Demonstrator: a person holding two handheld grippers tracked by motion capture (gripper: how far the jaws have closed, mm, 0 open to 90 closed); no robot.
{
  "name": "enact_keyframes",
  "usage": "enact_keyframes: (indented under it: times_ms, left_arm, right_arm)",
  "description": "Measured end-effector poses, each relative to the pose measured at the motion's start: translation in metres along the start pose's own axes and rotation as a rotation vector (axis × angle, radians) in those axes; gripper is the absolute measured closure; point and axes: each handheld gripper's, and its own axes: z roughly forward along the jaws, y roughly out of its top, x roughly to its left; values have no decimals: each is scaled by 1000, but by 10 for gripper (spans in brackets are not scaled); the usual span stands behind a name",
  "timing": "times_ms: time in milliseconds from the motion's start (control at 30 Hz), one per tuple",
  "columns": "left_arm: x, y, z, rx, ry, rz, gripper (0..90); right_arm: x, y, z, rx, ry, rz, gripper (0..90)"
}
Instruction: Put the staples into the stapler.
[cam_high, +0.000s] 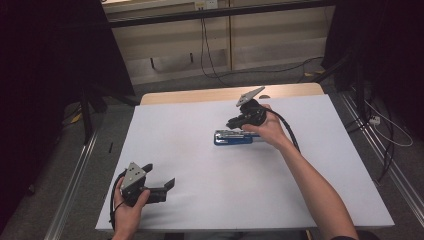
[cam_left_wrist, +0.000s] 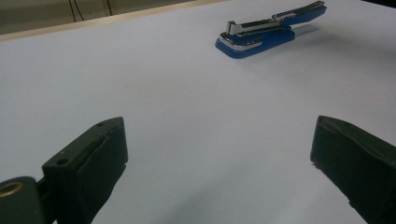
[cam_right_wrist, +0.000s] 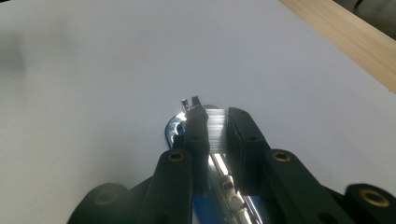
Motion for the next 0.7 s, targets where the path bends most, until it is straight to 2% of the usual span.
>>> enact_keyframes:
  times_ms: [167,333,500,700]
  left_arm:
    - [0,0,0,1,-1,0,41]
    - [0,0,0,0,1,0,41]
    - [0,0,0,-1,0,-4,41]
    - [1,0,0,0,3,1,41]
  right_arm:
    - [4,2,6,-8,19,-18,794]
    - [3,2,8,-25,38,10,794]
    - [3,2,10,-29,56,12,794]
    - [1,2,14,-55,49,-2,793]
